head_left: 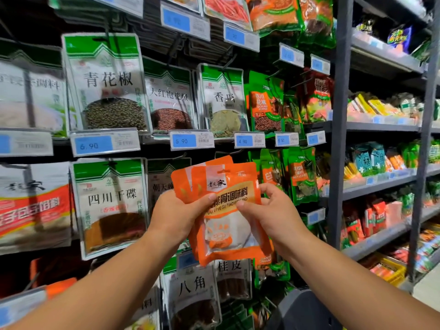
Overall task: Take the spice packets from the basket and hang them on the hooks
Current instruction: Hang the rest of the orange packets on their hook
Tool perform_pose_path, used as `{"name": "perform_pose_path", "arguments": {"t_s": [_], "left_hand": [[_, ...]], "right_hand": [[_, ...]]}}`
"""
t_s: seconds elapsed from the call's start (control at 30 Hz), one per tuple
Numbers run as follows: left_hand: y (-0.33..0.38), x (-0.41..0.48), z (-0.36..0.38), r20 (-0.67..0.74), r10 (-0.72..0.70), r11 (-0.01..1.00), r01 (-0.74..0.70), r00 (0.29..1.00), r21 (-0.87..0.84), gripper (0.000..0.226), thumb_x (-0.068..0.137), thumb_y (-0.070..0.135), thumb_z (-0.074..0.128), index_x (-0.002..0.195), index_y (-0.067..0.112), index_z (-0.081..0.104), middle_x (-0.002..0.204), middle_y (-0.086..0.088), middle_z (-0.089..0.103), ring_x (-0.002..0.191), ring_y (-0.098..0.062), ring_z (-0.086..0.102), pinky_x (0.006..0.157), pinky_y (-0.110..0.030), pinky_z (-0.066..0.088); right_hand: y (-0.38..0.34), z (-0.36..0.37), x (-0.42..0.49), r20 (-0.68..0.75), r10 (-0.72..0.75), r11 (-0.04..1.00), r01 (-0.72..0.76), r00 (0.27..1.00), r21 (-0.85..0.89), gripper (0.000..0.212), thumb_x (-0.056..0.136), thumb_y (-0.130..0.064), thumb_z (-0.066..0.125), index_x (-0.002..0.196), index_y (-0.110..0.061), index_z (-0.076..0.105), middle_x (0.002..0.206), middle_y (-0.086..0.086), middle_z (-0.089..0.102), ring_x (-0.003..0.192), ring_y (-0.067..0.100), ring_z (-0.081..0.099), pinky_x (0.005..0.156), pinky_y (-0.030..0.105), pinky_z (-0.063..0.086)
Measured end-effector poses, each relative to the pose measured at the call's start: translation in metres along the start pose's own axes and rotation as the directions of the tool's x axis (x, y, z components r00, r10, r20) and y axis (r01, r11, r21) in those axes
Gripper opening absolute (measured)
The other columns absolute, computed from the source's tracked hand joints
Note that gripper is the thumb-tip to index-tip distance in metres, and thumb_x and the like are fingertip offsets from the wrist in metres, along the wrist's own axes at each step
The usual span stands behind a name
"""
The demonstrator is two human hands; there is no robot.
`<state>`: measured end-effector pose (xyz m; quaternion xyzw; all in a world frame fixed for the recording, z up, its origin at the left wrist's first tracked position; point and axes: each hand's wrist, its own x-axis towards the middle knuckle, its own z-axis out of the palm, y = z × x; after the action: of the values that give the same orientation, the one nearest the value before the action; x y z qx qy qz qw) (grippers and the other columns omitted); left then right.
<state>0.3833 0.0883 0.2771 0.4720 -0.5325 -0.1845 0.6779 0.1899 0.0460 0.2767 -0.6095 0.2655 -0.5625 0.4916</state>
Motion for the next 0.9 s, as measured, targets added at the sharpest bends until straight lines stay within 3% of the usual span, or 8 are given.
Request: {"name": "perform_pose_path", "arguments": {"t_s": [0.13, 0.23, 0.4, 0.53, 0.7, 0.83, 0.9], "left_hand": [[0.006, -0.010, -0.020, 0.000, -0.010, 1.000, 0.010, 1.000, -0.008, 0.014, 0.082, 0.020, 0.083, 0.095, 0.017, 0.078, 0.088, 0.002, 0.081, 0.080, -0.018, 0.078, 0.070, -0.033, 0.060], [0.012, -0.017, -0.039, 0.001, -0.029, 1.000, 0.029, 1.000, -0.010, 0.013, 0.085, 0.018, 0.080, 0.097, 0.014, 0.078, 0.086, -0.004, 0.081, 0.073, -0.024, 0.077, 0.061, -0.036, 0.062], [0.013, -0.030, -0.082, -0.078, -0.014, 0.999, 0.017, 0.997, 0.037, 0.013, 0.086, 0.022, 0.080, 0.099, 0.019, 0.079, 0.093, 0.002, 0.081, 0.085, -0.018, 0.078, 0.081, -0.039, 0.059], [0.019, -0.047, -0.119, -0.104, -0.039, 0.999, 0.040, 0.994, 0.012, 0.014, 0.092, 0.013, 0.073, 0.105, 0.015, 0.077, 0.099, 0.001, 0.081, 0.092, -0.017, 0.077, 0.081, -0.033, 0.057], [0.025, -0.062, -0.171, -0.197, -0.071, 0.995, 0.084, 0.978, 0.058, 0.012, 0.092, 0.013, 0.071, 0.084, 0.015, 0.079, 0.078, 0.000, 0.078, 0.069, -0.017, 0.073, 0.070, -0.038, 0.055], [0.032, -0.076, -0.210, -0.264, -0.087, 0.990, 0.113, 0.961, 0.087, 0.010, 0.089, 0.020, 0.077, 0.088, 0.010, 0.074, 0.063, 0.002, 0.069, 0.052, -0.014, 0.060, 0.056, -0.033, 0.049], [0.036, -0.082, -0.227, -0.274, -0.107, 0.987, 0.135, 0.956, 0.088, 0.027, 0.083, 0.034, 0.082, 0.097, 0.011, 0.076, 0.074, -0.009, 0.071, 0.059, -0.026, 0.059, 0.058, -0.051, 0.055]], "right_hand": [[0.000, 0.007, -0.005, -0.013, -0.003, 1.000, 0.003, 1.000, 0.005, 0.025, 0.086, 0.003, 0.076, 0.103, -0.004, 0.061, 0.093, 0.018, 0.078, 0.089, 0.038, 0.076, 0.078, 0.048, 0.063], [-0.002, 0.015, -0.008, -0.002, -0.011, 1.000, 0.011, 1.000, 0.018, 0.023, 0.086, 0.004, 0.074, 0.104, -0.004, 0.061, 0.094, 0.019, 0.078, 0.088, 0.038, 0.076, 0.073, 0.045, 0.064], [-0.004, 0.034, -0.014, -0.001, -0.020, 0.997, 0.020, 1.000, 0.078, 0.022, 0.088, 0.005, 0.073, 0.103, -0.007, 0.062, 0.091, 0.016, 0.079, 0.081, 0.029, 0.077, 0.068, 0.040, 0.063], [0.004, 0.059, -0.018, 0.038, -0.005, 0.991, 0.000, 0.999, 0.134, 0.023, 0.089, 0.004, 0.072, 0.106, -0.007, 0.063, 0.095, 0.015, 0.079, 0.085, 0.029, 0.078, 0.070, 0.037, 0.060], [0.012, 0.102, -0.026, 0.097, 0.020, 0.980, -0.039, 0.995, 0.195, 0.025, 0.089, 0.004, 0.072, 0.110, -0.006, 0.063, 0.097, 0.015, 0.079, 0.091, 0.033, 0.077, 0.083, 0.047, 0.061], [0.019, 0.137, -0.032, 0.135, 0.046, 0.970, -0.077, 0.990, 0.232, 0.022, 0.090, 0.003, 0.072, 0.109, -0.003, 0.063, 0.097, 0.017, 0.078, 0.090, 0.034, 0.077, 0.083, 0.049, 0.061], [0.022, 0.153, -0.037, 0.153, 0.064, 0.957, -0.105, 0.986, 0.272, 0.022, 0.090, 0.006, 0.070, 0.109, 0.000, 0.062, 0.097, 0.020, 0.078, 0.090, 0.036, 0.076, 0.082, 0.047, 0.062]]}}
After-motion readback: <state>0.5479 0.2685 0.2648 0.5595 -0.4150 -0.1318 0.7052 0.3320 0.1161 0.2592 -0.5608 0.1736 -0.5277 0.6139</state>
